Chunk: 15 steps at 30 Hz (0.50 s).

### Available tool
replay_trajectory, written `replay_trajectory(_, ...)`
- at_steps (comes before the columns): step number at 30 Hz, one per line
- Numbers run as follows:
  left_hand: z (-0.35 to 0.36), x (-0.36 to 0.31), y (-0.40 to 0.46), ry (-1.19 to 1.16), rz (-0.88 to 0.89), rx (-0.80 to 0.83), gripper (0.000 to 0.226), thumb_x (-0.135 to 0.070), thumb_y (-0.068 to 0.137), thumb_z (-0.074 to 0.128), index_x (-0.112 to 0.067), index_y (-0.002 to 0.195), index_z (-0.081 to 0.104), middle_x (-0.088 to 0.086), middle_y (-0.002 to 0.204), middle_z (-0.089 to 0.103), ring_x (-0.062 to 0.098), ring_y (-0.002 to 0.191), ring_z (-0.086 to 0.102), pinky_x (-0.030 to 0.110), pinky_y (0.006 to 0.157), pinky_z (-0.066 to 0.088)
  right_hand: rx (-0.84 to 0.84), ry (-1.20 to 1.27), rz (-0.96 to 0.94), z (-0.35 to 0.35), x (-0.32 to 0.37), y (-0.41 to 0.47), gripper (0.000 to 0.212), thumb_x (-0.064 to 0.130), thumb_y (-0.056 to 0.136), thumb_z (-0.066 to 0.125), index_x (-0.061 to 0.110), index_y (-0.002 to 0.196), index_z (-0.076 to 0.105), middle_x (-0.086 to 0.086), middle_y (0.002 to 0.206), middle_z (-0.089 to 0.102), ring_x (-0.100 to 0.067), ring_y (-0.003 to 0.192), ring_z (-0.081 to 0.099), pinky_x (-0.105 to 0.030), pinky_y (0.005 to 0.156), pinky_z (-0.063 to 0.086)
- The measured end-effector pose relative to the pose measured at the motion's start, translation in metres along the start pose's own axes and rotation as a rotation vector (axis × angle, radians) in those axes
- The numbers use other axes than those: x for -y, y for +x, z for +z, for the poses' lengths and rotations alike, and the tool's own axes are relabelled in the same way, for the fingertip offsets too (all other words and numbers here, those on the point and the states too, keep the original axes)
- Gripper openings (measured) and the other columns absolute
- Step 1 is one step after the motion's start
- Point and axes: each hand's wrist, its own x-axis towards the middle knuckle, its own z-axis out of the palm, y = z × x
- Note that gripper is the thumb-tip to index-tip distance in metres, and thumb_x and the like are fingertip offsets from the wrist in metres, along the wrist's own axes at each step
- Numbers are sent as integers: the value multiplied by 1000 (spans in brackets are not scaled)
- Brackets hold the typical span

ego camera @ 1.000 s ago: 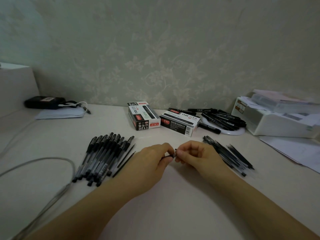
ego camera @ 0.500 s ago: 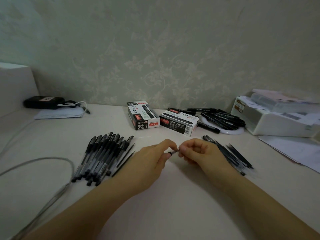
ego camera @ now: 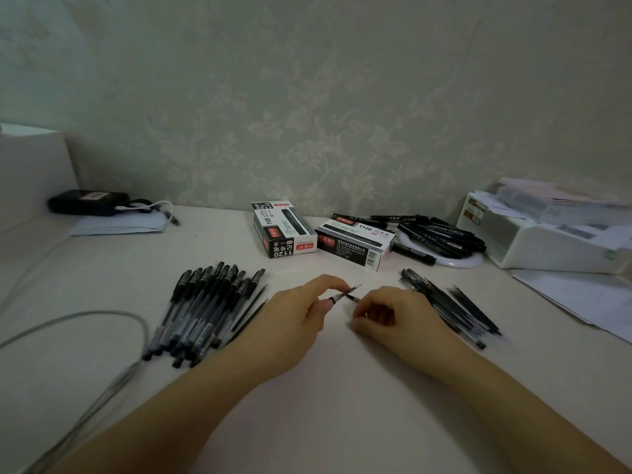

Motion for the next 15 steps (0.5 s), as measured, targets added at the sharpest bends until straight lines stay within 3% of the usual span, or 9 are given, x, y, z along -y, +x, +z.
replay_trajectory(2,1,1,1,-40,-1,-6,33,-27,102,40,-56,113,51,-8,72,56,2,57,47,17,51,42,-85,31,11,1,3,0,16,45,85,69,31,94,71,9,81,64,-4,73,57,-16,65,46)
replay_trajectory(4,1,0,1,-97,13,-14,35,-28,102,40,-60,112,50,-10,72,56,2,55,45,22,54,44,-190,228,59,1,10,1,17,46,86,66,31,92,73,8,80,68,-2,71,62,-12,65,47)
replay_trajectory(7,2,-4,0,-161,53,-15,35,-29,102,40,-59,117,49,-11,73,56,4,55,43,25,55,45,-111,682,169,2,21,0,25,48,81,67,30,92,78,4,87,76,-8,75,69,-17,69,55)
replay_trajectory(11,4,-8,-1,-118,126,-29,38,-27,102,42,-57,124,47,-12,73,53,-1,57,46,11,56,40,-31,1004,302,6,23,-1,31,40,73,71,20,94,79,-4,94,77,-8,78,68,-20,72,53)
replay_trajectory(15,5,-8,-1,-32,114,-16,38,-26,101,41,-46,134,41,-10,76,54,-5,62,49,9,57,39,-75,1182,374,3,19,5,20,24,99,54,11,97,69,-8,99,76,-15,82,72,-25,69,56)
